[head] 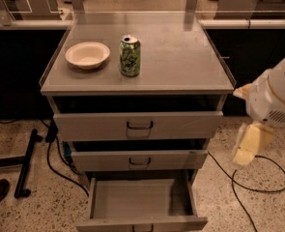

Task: Close bottom drawer

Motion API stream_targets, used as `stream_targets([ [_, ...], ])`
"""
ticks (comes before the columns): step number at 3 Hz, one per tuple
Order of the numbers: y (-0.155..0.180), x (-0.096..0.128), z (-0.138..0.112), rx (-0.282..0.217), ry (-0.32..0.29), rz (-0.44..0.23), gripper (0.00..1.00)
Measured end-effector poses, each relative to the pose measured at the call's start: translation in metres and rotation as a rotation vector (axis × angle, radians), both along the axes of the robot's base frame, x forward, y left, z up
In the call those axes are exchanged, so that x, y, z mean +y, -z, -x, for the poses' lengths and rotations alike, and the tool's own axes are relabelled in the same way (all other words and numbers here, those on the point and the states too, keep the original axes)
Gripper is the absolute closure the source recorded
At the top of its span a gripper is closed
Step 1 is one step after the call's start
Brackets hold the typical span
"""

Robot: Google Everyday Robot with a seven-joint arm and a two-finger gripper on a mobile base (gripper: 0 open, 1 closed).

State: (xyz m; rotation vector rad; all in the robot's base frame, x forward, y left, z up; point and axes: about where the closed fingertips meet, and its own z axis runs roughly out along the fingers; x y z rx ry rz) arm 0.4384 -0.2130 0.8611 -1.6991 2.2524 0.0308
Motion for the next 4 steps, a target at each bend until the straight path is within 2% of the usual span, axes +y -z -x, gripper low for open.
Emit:
stream_targets([
  [2, 0.156, -0.026, 0.012, 0.042, 0.104, 0.010, 0.00],
  [3, 0.234, -0.040, 0.009, 0.043, 0.132, -0.037, 0.00],
  [4, 0.296, -0.046, 0.006, 0.054, 0.109, -0.104, 0.00],
])
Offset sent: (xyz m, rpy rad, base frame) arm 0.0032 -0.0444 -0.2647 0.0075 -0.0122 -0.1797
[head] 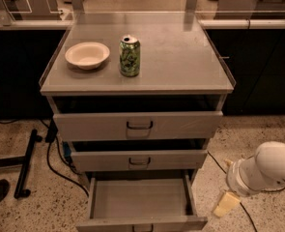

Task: Close bottom drawer

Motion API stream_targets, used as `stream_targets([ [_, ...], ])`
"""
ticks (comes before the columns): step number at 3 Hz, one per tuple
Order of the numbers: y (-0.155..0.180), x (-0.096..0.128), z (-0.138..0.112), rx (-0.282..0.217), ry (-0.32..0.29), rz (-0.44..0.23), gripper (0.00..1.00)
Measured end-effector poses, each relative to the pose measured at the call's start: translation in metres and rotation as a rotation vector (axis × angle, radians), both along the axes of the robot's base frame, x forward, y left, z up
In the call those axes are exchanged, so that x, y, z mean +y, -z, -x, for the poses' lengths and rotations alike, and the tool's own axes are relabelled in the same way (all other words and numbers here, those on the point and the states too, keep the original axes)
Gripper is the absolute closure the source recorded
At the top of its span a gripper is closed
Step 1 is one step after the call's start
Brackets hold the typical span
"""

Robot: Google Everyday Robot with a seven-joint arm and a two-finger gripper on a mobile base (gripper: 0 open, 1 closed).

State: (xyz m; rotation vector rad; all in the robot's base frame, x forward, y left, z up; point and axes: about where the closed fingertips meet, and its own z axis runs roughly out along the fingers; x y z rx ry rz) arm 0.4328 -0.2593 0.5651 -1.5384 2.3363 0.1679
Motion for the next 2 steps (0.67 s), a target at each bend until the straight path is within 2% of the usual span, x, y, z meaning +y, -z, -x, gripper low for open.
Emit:
stream_targets([
  [1, 0.052, 0.001, 0.004, 0.030, -0.056, -0.066, 0.00],
  [2, 0.105, 0.005, 0.020, 0.081, -0.114, -0.117, 0.00],
])
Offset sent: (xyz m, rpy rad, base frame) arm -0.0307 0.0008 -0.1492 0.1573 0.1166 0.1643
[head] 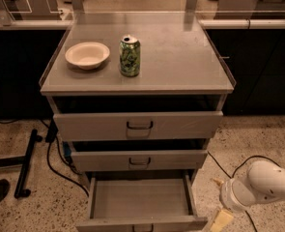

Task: Close bottom drawer

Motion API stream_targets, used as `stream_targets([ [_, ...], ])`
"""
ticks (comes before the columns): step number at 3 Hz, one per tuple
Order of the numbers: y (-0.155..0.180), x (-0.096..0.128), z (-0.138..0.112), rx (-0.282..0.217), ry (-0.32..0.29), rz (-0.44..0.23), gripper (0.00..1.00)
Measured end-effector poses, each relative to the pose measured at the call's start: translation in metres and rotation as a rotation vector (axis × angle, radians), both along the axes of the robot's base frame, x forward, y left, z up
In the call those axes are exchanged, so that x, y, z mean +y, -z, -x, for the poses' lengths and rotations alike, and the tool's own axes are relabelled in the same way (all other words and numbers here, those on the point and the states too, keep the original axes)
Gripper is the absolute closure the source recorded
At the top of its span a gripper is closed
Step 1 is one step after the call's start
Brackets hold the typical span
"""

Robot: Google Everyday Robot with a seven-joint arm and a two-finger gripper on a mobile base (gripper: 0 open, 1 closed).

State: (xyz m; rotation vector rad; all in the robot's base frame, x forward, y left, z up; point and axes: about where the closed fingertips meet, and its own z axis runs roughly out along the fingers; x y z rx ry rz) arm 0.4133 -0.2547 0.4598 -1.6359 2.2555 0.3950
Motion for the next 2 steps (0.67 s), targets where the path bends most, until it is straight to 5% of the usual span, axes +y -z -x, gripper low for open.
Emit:
stream_targets([
  [2, 0.025, 0.000, -0.005, 0.028, 0.016, 0.007, 0.00],
])
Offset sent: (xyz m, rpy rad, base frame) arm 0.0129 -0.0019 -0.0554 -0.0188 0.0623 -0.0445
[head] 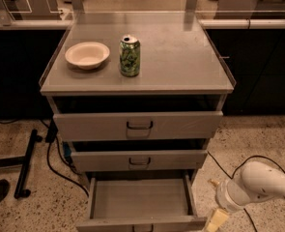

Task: Close bottom drawer

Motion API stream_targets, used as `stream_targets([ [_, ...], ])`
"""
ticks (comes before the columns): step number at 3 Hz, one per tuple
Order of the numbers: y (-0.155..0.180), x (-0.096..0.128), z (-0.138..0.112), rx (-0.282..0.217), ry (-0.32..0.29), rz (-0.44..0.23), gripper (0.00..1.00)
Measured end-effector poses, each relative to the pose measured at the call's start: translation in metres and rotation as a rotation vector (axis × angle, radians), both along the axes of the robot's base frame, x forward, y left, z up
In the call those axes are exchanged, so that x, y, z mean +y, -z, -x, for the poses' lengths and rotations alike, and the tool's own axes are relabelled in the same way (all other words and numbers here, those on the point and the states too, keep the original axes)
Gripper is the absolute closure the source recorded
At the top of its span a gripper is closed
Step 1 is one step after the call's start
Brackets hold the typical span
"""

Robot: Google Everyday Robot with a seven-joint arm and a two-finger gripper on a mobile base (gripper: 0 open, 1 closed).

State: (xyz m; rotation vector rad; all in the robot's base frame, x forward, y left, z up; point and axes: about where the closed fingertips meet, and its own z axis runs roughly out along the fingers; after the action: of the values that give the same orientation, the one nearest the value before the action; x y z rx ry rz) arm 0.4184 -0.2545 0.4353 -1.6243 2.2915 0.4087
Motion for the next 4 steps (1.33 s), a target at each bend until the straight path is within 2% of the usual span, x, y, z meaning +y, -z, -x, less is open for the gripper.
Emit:
stream_targets([
  [1, 0.046, 0.002, -0.010, 0.001, 0.007, 0.000, 0.00],
  [2, 0.106, 0.001, -0.015, 0.001, 0.027, -0.021, 0.00],
  [3, 0.161, -0.003, -0.008, 0.013, 0.050, -0.060, 0.00],
  [4, 0.204, -0.009, 0.005, 0.028, 0.073, -0.101, 0.20],
])
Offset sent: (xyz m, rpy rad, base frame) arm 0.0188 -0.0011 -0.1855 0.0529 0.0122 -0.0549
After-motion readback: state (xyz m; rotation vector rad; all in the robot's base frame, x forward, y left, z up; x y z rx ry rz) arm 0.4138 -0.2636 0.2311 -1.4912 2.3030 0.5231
